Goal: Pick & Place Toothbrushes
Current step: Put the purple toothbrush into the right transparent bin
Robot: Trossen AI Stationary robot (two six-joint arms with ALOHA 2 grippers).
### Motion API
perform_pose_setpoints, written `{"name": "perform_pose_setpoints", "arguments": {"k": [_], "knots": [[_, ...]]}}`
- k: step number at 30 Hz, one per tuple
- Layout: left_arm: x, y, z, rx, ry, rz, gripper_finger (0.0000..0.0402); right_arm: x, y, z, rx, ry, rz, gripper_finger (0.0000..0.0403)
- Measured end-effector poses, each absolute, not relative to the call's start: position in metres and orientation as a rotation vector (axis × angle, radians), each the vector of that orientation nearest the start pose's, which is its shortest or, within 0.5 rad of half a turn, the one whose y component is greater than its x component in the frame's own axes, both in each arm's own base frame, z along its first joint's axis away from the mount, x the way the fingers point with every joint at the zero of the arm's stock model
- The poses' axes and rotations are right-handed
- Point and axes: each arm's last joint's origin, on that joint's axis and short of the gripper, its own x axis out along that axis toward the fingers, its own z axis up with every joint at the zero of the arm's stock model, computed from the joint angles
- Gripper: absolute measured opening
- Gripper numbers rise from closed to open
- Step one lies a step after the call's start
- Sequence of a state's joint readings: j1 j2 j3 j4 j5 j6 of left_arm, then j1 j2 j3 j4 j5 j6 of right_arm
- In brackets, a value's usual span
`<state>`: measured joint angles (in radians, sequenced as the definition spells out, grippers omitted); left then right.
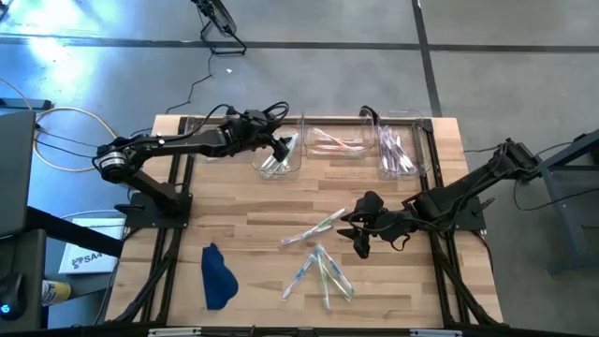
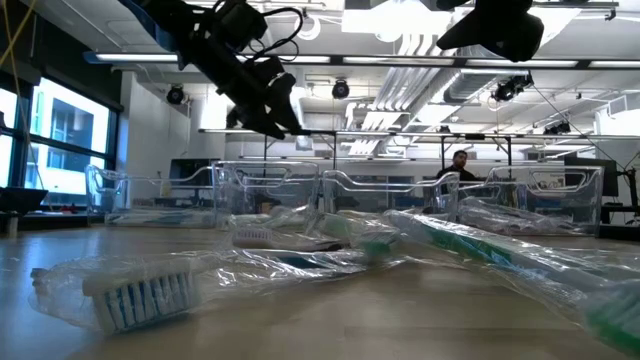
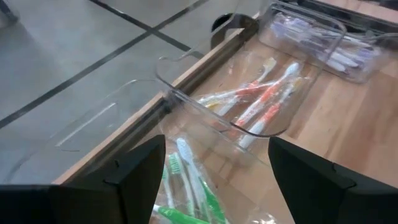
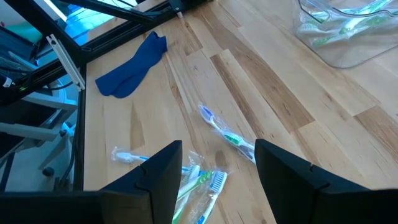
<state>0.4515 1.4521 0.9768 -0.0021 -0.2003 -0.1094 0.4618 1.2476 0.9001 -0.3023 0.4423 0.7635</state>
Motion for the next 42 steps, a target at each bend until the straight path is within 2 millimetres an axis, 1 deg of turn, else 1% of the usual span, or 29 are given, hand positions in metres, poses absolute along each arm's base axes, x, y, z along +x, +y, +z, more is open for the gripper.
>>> {"name": "perform_pose_setpoints", "arguments": {"k": [4,7,14,18,23,31,38,42], "knots": [[0.286,0.142,0.263,-0.2,0.435,0.633,0.0281,0.24,0.106,0.27,0.458,0.552,-0.201,0.0194],[0.292,0.133,0.264,-0.174,0.423,0.614,0.0281,0.24,0.106,0.27,0.458,0.552,-0.201,0.0194],[0.309,0.088,0.275,-0.051,0.355,0.518,0.0281,0.24,0.106,0.27,0.485,0.55,-0.209,0.0194],[0.312,0.062,0.284,0.017,0.326,0.441,0.0281,0.24,0.106,0.27,0.485,0.55,-0.209,0.0194],[0.308,0.033,0.296,0.059,0.293,0.354,0.0281,0.24,0.106,0.27,0.484,0.55,-0.209,0.0194],[0.295,-0.009,0.314,0.137,0.231,0.341,0.0281,0.24,0.106,0.27,0.477,0.551,-0.207,0.0194],[0.29,-0.04,0.317,0.166,0.217,0.247,0.0281,0.24,0.106,0.27,0.477,0.551,-0.206,0.0194],[0.287,-0.055,0.318,0.17,0.21,0.2,0.0281,0.24,0.106,0.27,0.477,0.553,-0.203,0.0194]]}}
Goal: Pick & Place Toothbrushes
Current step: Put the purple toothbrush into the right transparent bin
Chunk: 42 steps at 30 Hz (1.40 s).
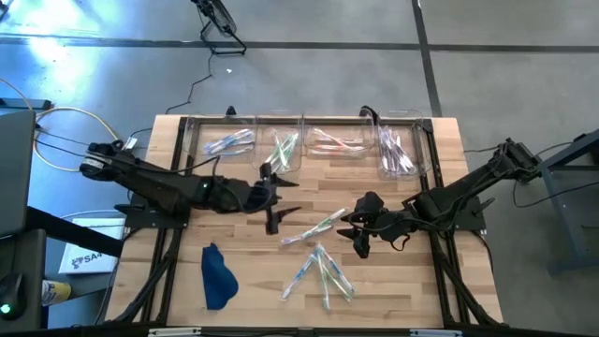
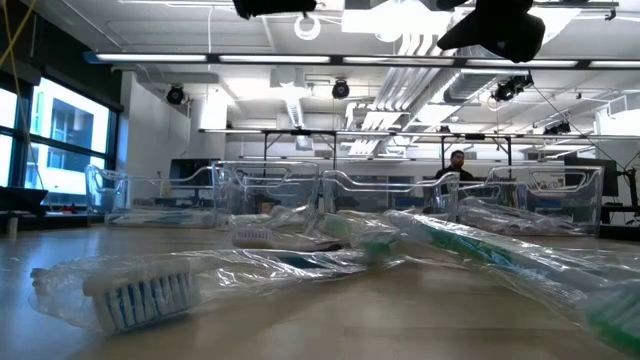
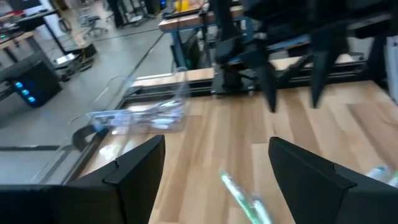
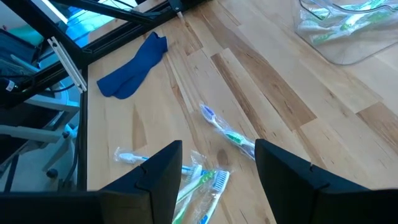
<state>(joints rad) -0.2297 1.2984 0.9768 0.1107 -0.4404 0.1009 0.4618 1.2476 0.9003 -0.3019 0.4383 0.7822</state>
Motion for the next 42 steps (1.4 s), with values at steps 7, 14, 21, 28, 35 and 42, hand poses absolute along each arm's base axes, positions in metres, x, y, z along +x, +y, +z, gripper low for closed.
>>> {"name": "perform_pose_setpoints", "arguments": {"k": [7,14,21,28,35,42], "knots": [[0.284,-0.071,0.319,0.172,0.192,0.171,0.0281,0.24,0.106,0.27,0.477,0.553,-0.203,0.0194],[0.281,-0.083,0.322,0.163,0.155,0.13,0.0281,0.24,0.106,0.27,0.477,0.553,-0.203,0.0194],[0.278,-0.095,0.324,0.177,0.13,0.037,0.0281,0.24,0.106,0.27,0.478,0.552,-0.203,0.0194],[0.278,-0.098,0.324,0.206,0.123,-0.084,0.0281,0.24,0.106,0.27,0.478,0.551,-0.203,0.0194],[0.278,-0.098,0.324,0.113,0.126,-0.078,0.0281,0.24,0.106,0.27,0.477,0.55,-0.204,0.0194],[0.278,-0.098,0.324,0.056,0.131,-0.076,0.0281,0.24,0.106,0.27,0.452,0.55,-0.198,0.0194]]}}
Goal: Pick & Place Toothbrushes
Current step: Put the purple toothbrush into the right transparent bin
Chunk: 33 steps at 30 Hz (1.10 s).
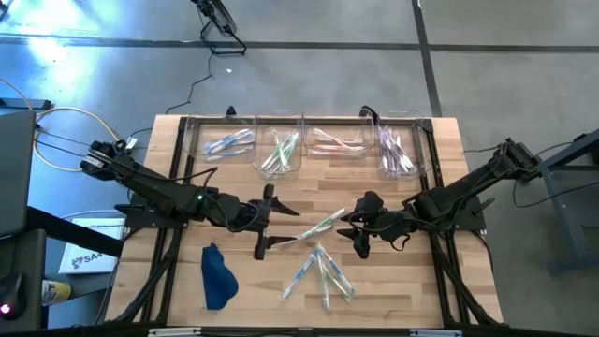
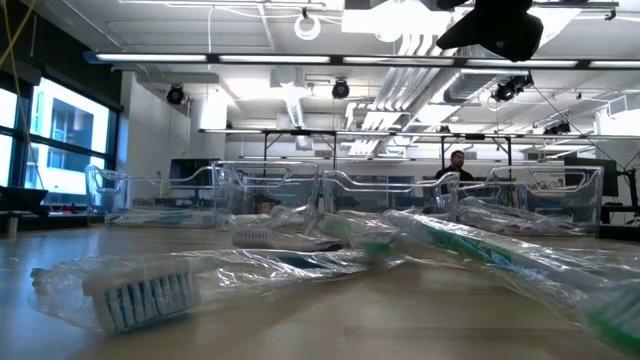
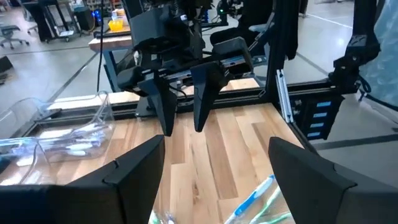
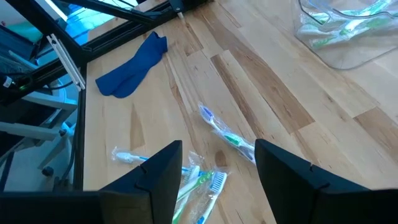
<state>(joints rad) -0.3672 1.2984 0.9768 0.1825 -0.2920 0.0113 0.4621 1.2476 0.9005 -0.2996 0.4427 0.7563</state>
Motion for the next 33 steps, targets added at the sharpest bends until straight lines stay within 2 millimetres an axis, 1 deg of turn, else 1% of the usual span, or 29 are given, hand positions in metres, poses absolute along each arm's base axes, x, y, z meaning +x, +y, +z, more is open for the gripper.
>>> {"name": "perform_pose_setpoints", "arguments": {"k": [6,10,14,19,22,28,33], "knots": [[0.278,-0.099,0.321,0.048,0.167,-0.116,0.0281,0.24,0.106,0.27,0.458,0.564,-0.176,0.0194],[0.275,-0.098,0.309,0.082,0.288,-0.114,0.0281,0.24,0.106,0.27,0.456,0.572,-0.174,0.0194],[0.271,-0.096,0.297,0.077,0.418,-0.098,0.0281,0.239,0.106,0.269,0.453,0.576,-0.176,0.0194],[0.267,-0.094,0.29,0.115,0.494,-0.066,0.0281,0.239,0.106,0.269,0.451,0.58,-0.179,0.0194],[0.266,-0.092,0.286,0.175,0.526,-0.043,0.0281,0.239,0.106,0.269,0.45,0.579,-0.182,0.0194],[0.279,-0.097,0.266,0.206,0.59,-0.037,0.0281,0.239,0.106,0.269,0.446,0.572,-0.192,0.0194],[0.291,-0.102,0.243,0.196,0.67,-0.046,0.0281,0.239,0.105,0.269,0.442,0.565,-0.205,0.0194]]}}
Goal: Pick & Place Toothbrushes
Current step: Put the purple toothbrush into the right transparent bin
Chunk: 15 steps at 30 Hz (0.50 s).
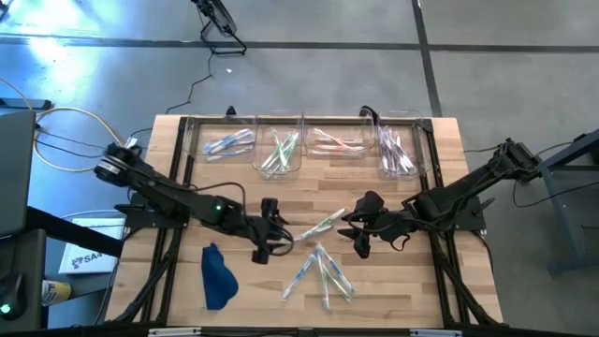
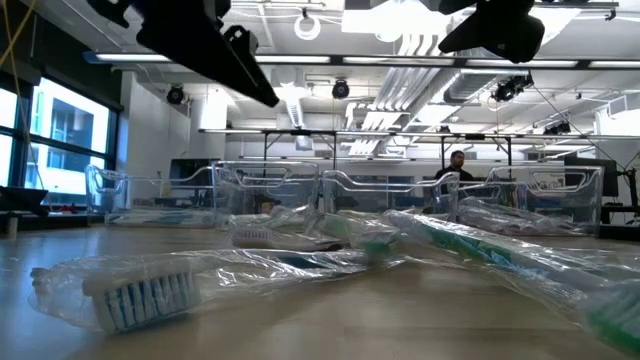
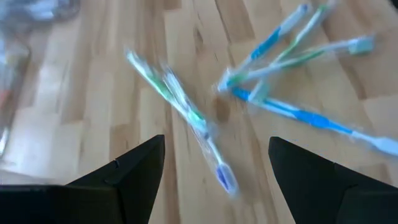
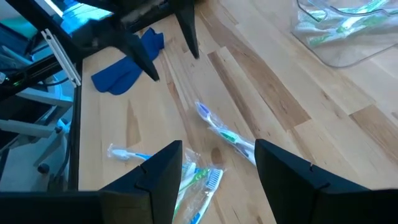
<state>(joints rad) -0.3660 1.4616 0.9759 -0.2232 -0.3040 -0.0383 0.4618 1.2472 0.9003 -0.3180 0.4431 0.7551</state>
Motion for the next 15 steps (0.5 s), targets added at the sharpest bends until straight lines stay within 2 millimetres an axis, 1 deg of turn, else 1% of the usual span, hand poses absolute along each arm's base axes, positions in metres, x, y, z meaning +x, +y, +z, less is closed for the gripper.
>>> {"name": "perform_pose_setpoints", "arguments": {"k": [5,9,15], "knots": [[0.297,-0.105,0.228,0.164,0.725,-0.042,0.0281,0.239,0.105,0.269,0.442,0.566,-0.205,0.0194],[0.299,-0.106,0.222,0.141,0.74,-0.053,0.0281,0.239,0.105,0.269,0.44,0.569,-0.206,0.0194],[0.306,-0.109,0.208,0.131,0.777,-0.043,0.0281,0.238,0.105,0.268,0.437,0.573,-0.207,0.0194]]}}
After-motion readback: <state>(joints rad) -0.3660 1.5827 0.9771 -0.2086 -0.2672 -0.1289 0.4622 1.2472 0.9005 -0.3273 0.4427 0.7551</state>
